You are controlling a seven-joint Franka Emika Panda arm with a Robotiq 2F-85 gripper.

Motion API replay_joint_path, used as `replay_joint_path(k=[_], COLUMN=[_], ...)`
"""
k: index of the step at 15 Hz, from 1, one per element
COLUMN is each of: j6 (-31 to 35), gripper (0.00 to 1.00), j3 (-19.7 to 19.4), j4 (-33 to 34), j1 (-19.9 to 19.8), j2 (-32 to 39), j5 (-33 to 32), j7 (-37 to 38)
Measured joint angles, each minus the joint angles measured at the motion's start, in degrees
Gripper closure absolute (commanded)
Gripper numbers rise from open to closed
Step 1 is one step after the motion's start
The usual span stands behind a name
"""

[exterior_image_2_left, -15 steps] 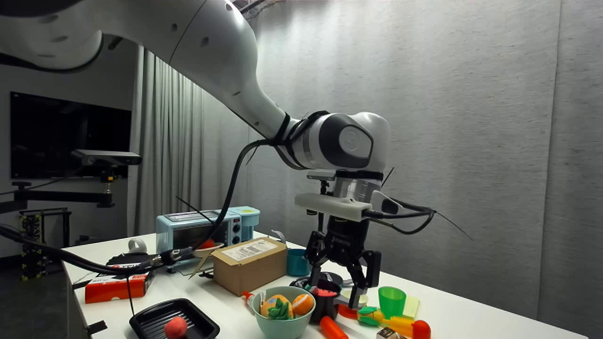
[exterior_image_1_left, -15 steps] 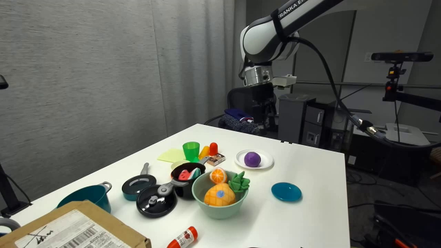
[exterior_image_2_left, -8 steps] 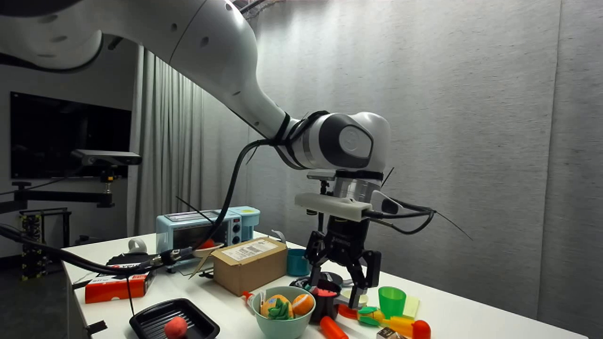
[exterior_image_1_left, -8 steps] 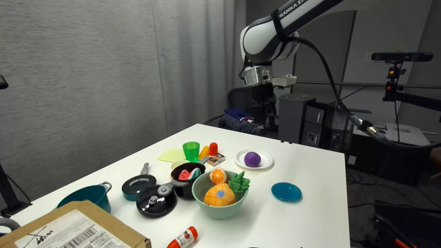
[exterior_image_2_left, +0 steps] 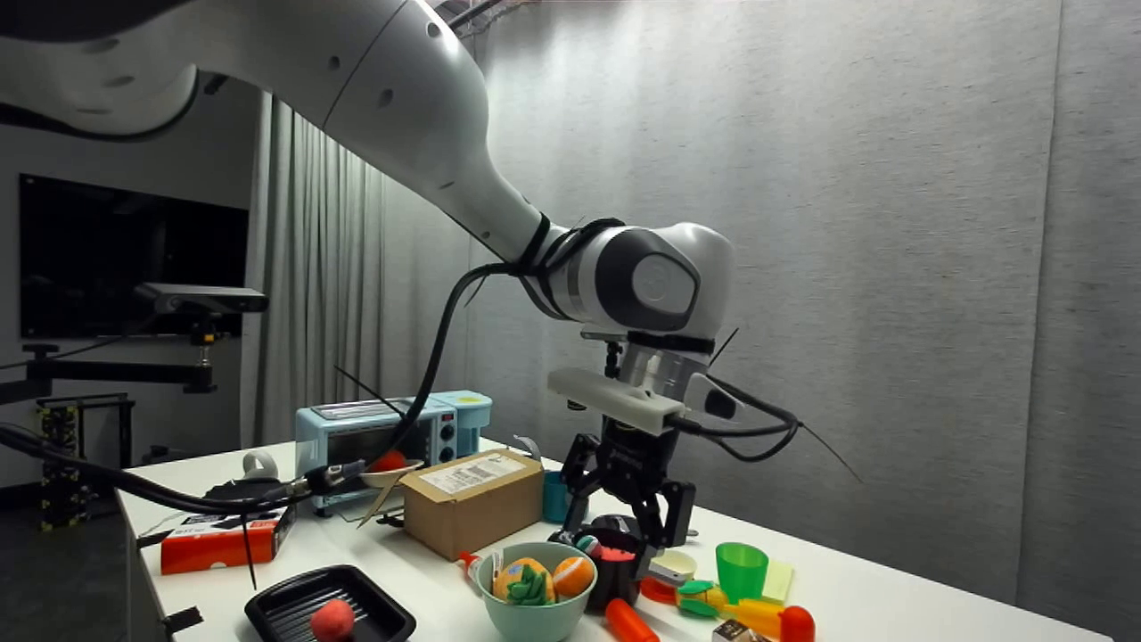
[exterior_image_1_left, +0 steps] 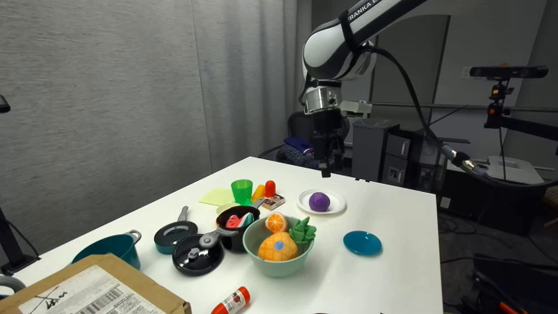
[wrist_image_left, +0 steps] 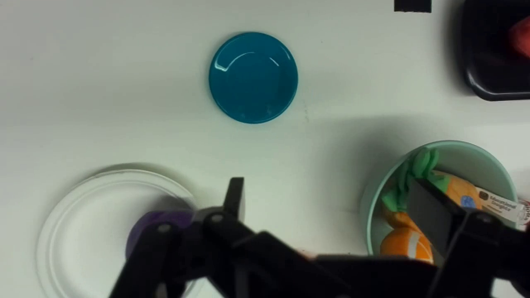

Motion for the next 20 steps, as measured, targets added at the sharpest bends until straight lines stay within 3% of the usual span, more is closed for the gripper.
replay_joint_path(k=[3,7,10,15,20], j6=[1.4,8.9,11.5,11.9,20.2], gripper=[0.0,0.0,0.0,0.0,0.0], j3=[2.6,5.4,5.6,5.3,6.0], j4=[-0.5,-1.9,-2.2,-2.2,-2.3], j1=[0.8,4.1,6.4,6.4,6.5], j2=[1.3,3.3,4.5,4.6,5.9], j5=[2.0,1.6,0.3,0.3,1.4], j7=[0.3,2.9,4.9,5.0,6.3])
